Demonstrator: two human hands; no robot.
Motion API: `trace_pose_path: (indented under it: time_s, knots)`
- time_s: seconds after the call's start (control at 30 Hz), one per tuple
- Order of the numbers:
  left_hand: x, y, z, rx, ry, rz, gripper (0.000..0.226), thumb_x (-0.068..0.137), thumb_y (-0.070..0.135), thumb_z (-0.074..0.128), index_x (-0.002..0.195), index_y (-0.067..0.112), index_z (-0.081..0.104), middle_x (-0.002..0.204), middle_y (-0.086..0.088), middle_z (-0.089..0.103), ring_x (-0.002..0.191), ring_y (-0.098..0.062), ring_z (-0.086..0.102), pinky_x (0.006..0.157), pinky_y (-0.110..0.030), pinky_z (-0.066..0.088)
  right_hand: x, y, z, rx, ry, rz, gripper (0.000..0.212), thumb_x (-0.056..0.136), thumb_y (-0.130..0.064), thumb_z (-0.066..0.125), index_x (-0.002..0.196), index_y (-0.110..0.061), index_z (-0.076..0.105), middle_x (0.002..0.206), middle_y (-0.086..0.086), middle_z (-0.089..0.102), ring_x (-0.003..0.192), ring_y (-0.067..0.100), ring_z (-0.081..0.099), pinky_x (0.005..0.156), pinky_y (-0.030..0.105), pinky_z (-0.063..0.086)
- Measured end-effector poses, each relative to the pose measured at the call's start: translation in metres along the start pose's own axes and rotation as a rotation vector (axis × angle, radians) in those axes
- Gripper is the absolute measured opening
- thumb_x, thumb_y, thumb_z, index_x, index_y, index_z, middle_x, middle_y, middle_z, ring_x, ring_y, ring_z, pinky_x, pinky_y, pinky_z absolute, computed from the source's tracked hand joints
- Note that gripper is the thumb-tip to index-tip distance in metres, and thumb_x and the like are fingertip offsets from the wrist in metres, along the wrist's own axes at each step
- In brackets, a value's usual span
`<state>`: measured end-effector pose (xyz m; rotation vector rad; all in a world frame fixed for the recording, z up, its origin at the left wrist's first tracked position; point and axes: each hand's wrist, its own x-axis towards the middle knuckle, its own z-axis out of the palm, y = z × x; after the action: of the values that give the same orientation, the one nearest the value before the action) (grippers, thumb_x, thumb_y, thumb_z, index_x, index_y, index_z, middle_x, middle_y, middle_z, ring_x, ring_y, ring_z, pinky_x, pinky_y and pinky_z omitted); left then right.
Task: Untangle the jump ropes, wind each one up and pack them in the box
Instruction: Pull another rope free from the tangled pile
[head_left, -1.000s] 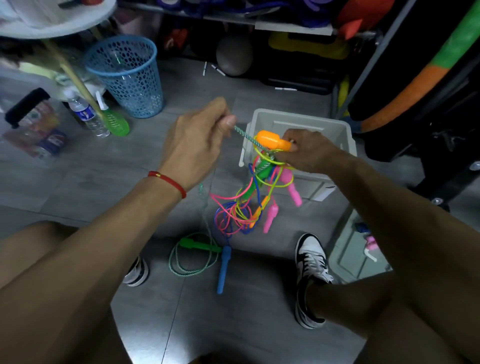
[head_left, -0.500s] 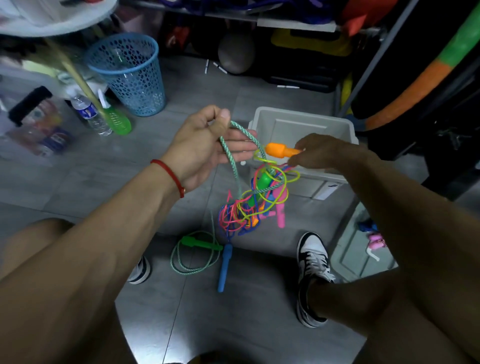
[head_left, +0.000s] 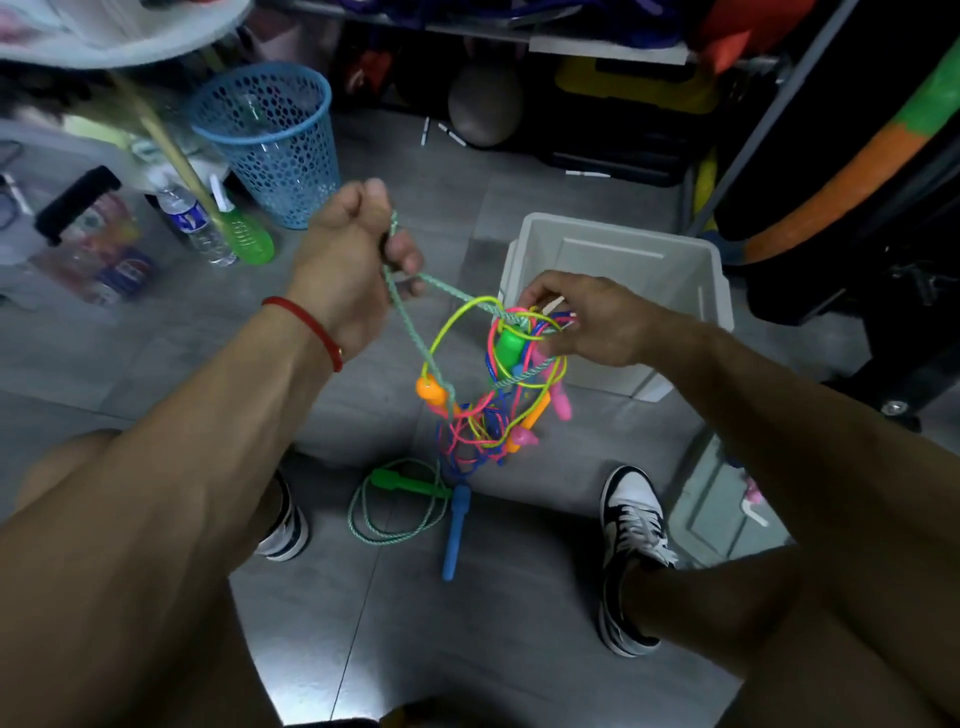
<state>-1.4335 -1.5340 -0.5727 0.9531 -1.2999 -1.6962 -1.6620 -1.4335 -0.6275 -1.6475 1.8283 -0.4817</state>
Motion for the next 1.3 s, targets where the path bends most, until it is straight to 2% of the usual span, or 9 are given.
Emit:
trace_pose_path:
  time_s: [0.1, 0.2, 0.3, 0.43, 0.63, 0.73, 0.9, 1.13, 1.3]
  knots:
    - [0.011, -0.010, -0.014, 0.641, 0.001, 0.404, 0.028, 0.100, 0.039, 0.049, 0.077, 0.024, 0.044, 0.060, 0.007, 0.046, 0.055, -0.016, 0.046, 0.056, -0.038, 0.041, 0.001, -0.002, -0.011, 0.143, -0.011, -0.046, 0.032, 0.081, -0.003, 0.079, 0.110, -0.014, 0.070, 0.108, 0.002, 0.073, 0.104, 0.016, 0.068, 0.100, 0.037, 0.053]
    - [0.002, -0.021, -0.011, 1.135, -0.230, 0.412, 0.042, 0.081, 0.068, 0.055, 0.090, 0.028, 0.061, 0.075, 0.008, 0.055, 0.074, -0.018, 0.056, 0.073, -0.035, 0.049, -0.003, -0.011, -0.016, 0.213, 0.003, -0.054, 0.037, 0.082, 0.010, 0.073, 0.116, -0.004, 0.068, 0.112, 0.011, 0.072, 0.106, 0.014, 0.068, 0.098, 0.024, 0.052]
    - [-0.010, -0.030, -0.002, 1.250, -0.366, 0.411, 0.054, 0.073, 0.079, 0.055, 0.102, 0.036, 0.068, 0.089, 0.006, 0.059, 0.088, -0.018, 0.062, 0.083, -0.035, 0.050, -0.008, -0.021, -0.016, 0.269, 0.000, -0.064, 0.039, 0.083, 0.012, 0.066, 0.118, -0.003, 0.064, 0.111, 0.017, 0.071, 0.097, 0.012, 0.068, 0.091, 0.026, 0.054]
    - [-0.008, -0.039, 0.005, 1.421, -0.397, 0.415, 0.024, 0.087, 0.051, 0.067, 0.099, 0.030, 0.068, 0.098, 0.003, 0.072, 0.102, -0.026, 0.065, 0.084, -0.037, 0.050, -0.014, -0.033, -0.009, 0.206, 0.058, -0.144, 0.035, 0.072, -0.010, 0.068, 0.107, -0.016, 0.065, 0.105, 0.006, 0.070, 0.086, 0.021, 0.072, 0.079, 0.033, 0.059]
    - [-0.005, -0.053, 0.002, 1.183, -0.509, 0.278, 0.024, 0.090, 0.049, 0.049, 0.085, 0.026, 0.053, 0.086, 0.003, 0.063, 0.084, -0.018, 0.060, 0.076, -0.034, 0.048, -0.014, -0.028, -0.014, 0.181, 0.123, -0.140, 0.028, 0.077, 0.002, 0.067, 0.096, -0.019, 0.066, 0.103, 0.008, 0.072, 0.086, 0.016, 0.075, 0.079, 0.052, 0.059]
    - [-0.007, -0.058, 0.007, 0.907, -0.461, 0.122, 0.026, 0.094, 0.037, 0.063, 0.084, 0.014, 0.055, 0.072, 0.001, 0.060, 0.060, -0.003, 0.050, 0.059, -0.025, 0.042, -0.013, -0.025, -0.017, 0.189, 0.154, -0.153, 0.029, 0.079, 0.007, 0.064, 0.097, -0.016, 0.067, 0.105, 0.008, 0.072, 0.091, 0.016, 0.074, 0.084, 0.049, 0.059]
    - [-0.009, -0.059, 0.010, 0.768, -0.517, 0.058, 0.029, 0.082, 0.015, 0.081, 0.087, 0.000, 0.057, 0.071, 0.009, 0.061, 0.055, 0.006, 0.049, 0.058, -0.011, 0.040, -0.011, -0.024, -0.021, 0.074, 0.252, -0.225, 0.030, 0.082, 0.006, 0.062, 0.099, -0.017, 0.072, 0.112, 0.004, 0.070, 0.103, 0.012, 0.070, 0.094, 0.034, 0.057]
    - [0.005, -0.051, 0.002, 0.819, -0.387, 0.140, 0.020, 0.078, 0.015, 0.068, 0.077, 0.003, 0.053, 0.069, 0.000, 0.054, 0.066, -0.011, 0.042, 0.064, -0.028, 0.041, -0.015, -0.014, -0.034, -0.440, 0.282, -0.221, 0.026, 0.079, 0.003, 0.064, 0.098, -0.011, 0.073, 0.097, 0.007, 0.072, 0.091, 0.029, 0.064, 0.079, 0.031, 0.045]
    - [0.012, -0.041, -0.003, 0.984, -0.217, 0.232, 0.023, 0.078, 0.023, 0.065, 0.071, 0.012, 0.046, 0.078, -0.013, 0.069, 0.065, -0.023, 0.053, 0.068, -0.036, 0.048, -0.021, -0.018, -0.030, -0.076, 0.037, 0.055, 0.027, 0.077, 0.009, 0.054, 0.074, -0.018, 0.056, 0.067, -0.004, 0.068, 0.063, 0.012, 0.062, 0.064, 0.026, 0.044]
